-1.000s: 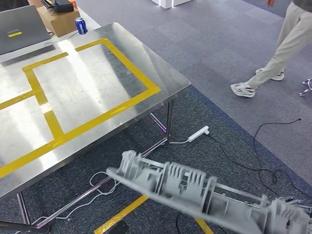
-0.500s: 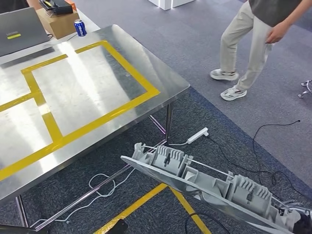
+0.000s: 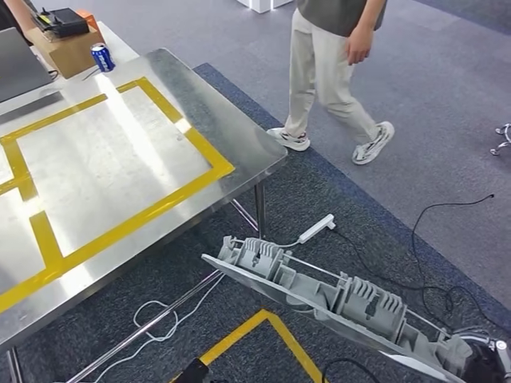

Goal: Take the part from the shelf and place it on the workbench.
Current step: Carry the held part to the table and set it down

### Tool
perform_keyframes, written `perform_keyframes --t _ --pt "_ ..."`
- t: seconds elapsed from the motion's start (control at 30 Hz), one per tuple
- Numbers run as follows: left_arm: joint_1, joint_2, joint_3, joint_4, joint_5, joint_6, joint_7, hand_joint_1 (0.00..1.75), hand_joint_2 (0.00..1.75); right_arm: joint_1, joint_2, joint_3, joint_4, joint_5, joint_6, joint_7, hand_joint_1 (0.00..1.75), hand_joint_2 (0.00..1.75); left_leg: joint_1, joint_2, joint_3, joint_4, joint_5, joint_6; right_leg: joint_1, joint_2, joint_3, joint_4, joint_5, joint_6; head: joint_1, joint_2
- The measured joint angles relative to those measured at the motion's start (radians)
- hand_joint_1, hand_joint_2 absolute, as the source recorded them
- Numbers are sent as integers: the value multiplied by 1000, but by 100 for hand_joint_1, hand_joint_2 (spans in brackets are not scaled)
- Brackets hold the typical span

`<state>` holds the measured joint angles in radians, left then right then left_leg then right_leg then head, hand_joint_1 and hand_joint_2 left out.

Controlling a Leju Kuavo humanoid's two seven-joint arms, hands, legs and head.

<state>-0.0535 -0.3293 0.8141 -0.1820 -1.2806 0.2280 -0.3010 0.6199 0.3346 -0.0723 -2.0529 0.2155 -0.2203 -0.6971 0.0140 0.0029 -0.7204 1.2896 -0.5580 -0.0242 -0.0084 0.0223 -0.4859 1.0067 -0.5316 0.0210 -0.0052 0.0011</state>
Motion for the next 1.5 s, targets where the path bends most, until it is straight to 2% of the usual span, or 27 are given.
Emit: perform_keyframes --t 0.03,0.1,0.13,0.17,0.2,0.27,0.3,0.33,0.37,0.4,0.47,0.5,0.53,0.57,0.67,0.7,0.8,0.87,0.97,1.0,1.03,1.1,1.17,1.23,1.33,1.43,1.5 --pt "1 0 0 0 0 0 -1 0 175 2 0 0 0 15 -5 1 175 175 -1 0 -9 -39 60 5 2 3 26 -7 -16 0 0 0" --pt "3 0 1 1 0 0 -2 0 175 6 -2 4 1 53 -17 13 175 175 -5 -2 4 -162 182 15 7 8 77 -22 -49 4 1 0" --pt "3 0 1 1 -1 0 -2 0 175 7 -6 9 2 70 -19 25 175 175 -9 -1 19 -214 203 18 7 12 97 -30 -65 8 2 0" --pt "3 0 2 2 -3 0 -2 0 175 9 -15 18 4 81 -16 41 175 175 -15 -1 32 -244 203 19 5 15 114 -39 -79 14 4 0" --pt "3 0 2 2 -7 0 -2 0 175 9 -28 29 7 85 -5 58 175 175 -20 0 44 -255 181 21 3 18 127 -44 -84 22 4 0" --pt "0 0 2 2 -15 -1 0 0 175 7 -64 61 15 77 27 85 175 175 -23 -1 74 -269 148 29 -4 16 135 -17 -69 37 4 0" --pt "0 -1 1 2 -19 -2 1 0 175 4 -83 79 20 72 40 92 175 175 -21 -2 92 -274 134 36 -4 9 112 38 -44 44 5 0" --pt "0 -1 1 2 -22 -4 3 0 175 1 -100 98 25 68 48 97 175 175 -19 -3 113 -277 119 42 -4 2 65 116 -21 50 8 0" --pt "0 -1 1 2 -23 -6 4 0 175 -2 -115 115 30 65 51 101 175 175 -16 -3 134 -280 103 46 -4 -6 3 201 -11 53 10 0" --pt "1 -1 1 2 -25 -7 5 0 175 -3 -128 129 35 63 53 103 175 175 -15 -3 155 -281 86 49 -3 -12 -63 274 -21 56 12 0" --pt "1 -2 1 2 -27 -11 8 0 175 -4 -150 148 45 60 55 110 175 175 -12 -6 205 -284 52 51 -3 -14 -168 329 -108 56 14 0" --pt "2 -2 1 3 -30 -13 10 0 175 -5 -163 157 49 58 56 118 175 175 -10 -9 234 -286 33 50 -3 -14 -203 318 -152 56 15 0" --pt "2 -3 1 3 -34 -16 14 0 175 -9 -177 167 54 55 57 128 175 175 -8 -12 264 -287 12 48 -2 -14 -229 287 -168 56 16 0" --pt "2 -3 1 3 -39 -20 17 0 175 -14 -191 178 60 51 56 142 175 175 -5 -15 294 -288 -11 45 -1 -16 -248 239 -137 56 18 0" --pt "3 -3 -3 4 -54 -26 28 0 175 -41 -238 213 86 47 33 187 175 175 -5 -18 354 -287 -77 29 3 -27 -278 104 134 42 29 0" --pt "3 -2 -5 5 -57 -27 31 0 175 -50 -254 224 95 48 20 199 175 175 -7 -17 363 -290 -88 22 4 -29 -280 91 183 34 29 0" --pt "1 0 -15 5 -66 -28 35 0 175 -73 -298 252 110 46 -15 228 175 175 -8 -15 340 -245 -53 5 0 -21 -263 75 179 13 23 0" --pt "0 1 -18 5 -71 -28 37 0 175 -88 -324 275 119 47 -43 250 175 175 -8 -14 267 -142 -38 1 -4 -18 -240 51 173 4 20 0" --pt "0 2 -20 5 -74 -28 40 0 175 -105 -362 313 137 70 -104 274 175 175 -8 -14 147 -35 -129 0 -4 -18 -211 33 158 -2 17 0" --pt "0 2 -22 5 -75 -29 41 0 175 -108 -373 325 143 83 -124 278 175 175 -8 -14 123 -36 -142 -1 -4 -19 -202 31 150 -2 17 0" --pt "0 2 -23 5 -75 -29 41 0 175 -111 -382 335 149 95 -143 282 175 175 -8 -13 112 -59 -123 -1 -5 -21 -193 31 143 -1 16 0" --pt "0 2 -25 5 -76 -28 42 0 175 -114 -396 352 159 106 -166 288 175 175 -7 8 124 -161 -10 -4 -6 -28 -171 31 129 7 16 0" --pt "-3 2 -27 5 -77 -28 42 0 175 -115 -407 365 165 110 -177 290 175 175 -11 43 142 -253 63 -1 -4 -39 -156 31 118 19 14 0" --pt "-5 1 -30 5 -78 -29 42 0 175 -117 -416 374 169 112 -180 293 175 175 -16 47 142 -276 72 11 0 -55 -147 28 113 31 13 0" --pt "-4 0 -33 5 -80 -28 42 0 175 -118 -430 386 173 114 -181 297 175 175 -13 15 147 -279 88 32 -3 -61 -148 50 87 47 16 0" --pt "-4 -1 -33 5 -84 -28 42 0 175 -122 -441 395 177 112 -183 300 175 175 -12 -10 151 -280 89 43 -4 -33 -221 223 -5 54 23 0" --pt "-4 0 -34 5 -87 -27 42 0 175 -124 -448 400 183 109 -184 305 175 175 -15 -31 153 -280 88 45 -2 -26 -261 309 -31 52 24 0"
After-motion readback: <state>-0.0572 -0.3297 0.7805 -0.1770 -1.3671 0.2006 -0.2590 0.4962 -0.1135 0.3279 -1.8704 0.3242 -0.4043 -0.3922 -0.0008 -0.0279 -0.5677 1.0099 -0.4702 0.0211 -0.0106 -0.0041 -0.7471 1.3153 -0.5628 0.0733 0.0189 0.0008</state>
